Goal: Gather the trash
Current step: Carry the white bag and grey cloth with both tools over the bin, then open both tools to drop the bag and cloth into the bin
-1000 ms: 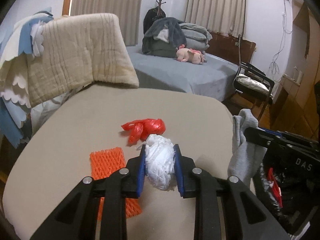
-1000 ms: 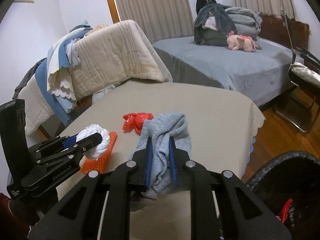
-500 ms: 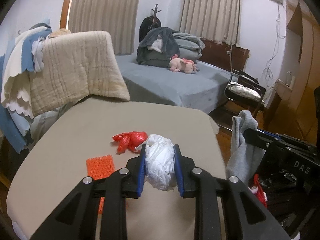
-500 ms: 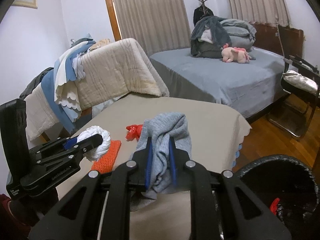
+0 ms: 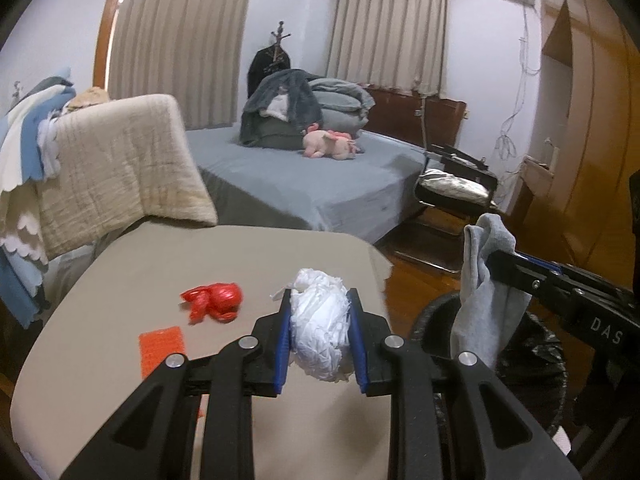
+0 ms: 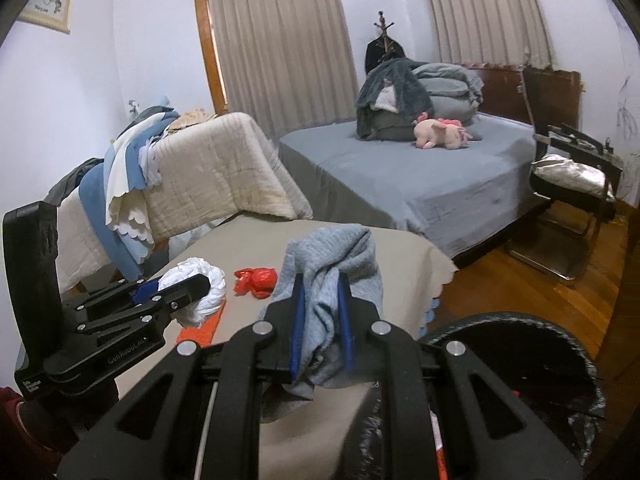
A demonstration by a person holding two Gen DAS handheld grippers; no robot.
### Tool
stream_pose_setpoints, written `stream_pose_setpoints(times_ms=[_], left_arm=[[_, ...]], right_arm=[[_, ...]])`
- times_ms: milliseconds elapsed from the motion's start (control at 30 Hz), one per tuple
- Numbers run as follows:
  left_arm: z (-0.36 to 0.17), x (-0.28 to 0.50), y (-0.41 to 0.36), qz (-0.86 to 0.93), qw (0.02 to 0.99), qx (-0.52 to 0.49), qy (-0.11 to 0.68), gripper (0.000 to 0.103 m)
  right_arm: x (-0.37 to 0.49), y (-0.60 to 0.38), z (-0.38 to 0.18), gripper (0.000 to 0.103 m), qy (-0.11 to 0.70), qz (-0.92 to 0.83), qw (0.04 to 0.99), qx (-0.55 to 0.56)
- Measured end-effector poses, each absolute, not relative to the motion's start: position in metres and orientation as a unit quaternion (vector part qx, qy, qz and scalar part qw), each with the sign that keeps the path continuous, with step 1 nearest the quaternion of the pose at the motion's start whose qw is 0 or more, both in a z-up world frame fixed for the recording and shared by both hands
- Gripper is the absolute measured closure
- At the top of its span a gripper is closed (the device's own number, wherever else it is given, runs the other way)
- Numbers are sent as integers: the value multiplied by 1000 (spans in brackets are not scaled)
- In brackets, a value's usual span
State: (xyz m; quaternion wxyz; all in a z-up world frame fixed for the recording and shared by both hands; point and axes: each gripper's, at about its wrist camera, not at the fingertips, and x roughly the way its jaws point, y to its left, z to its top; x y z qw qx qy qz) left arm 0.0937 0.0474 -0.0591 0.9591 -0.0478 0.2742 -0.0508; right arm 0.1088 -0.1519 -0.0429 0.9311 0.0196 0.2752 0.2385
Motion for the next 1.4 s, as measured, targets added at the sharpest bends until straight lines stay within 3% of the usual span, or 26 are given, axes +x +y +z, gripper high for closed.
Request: stream_pose_setpoints(times_ms=[500,967,1033,1400], left_arm=[[-49,99,-34,-136,955,-26,263,78],[-77,123,-115,-213,936,-2,281,77],[-83,127,-125,-227,931,-3,287,73],[-97,130,-125,-225,928,6,298,29]], right_arm=[[86,-235,-37,88,263,158,951,30],[84,-295,-72,84,300,89,949,34],[86,-302,-79,83,306,81,948,36],[87,-328,-99,15,317,28,947,42]])
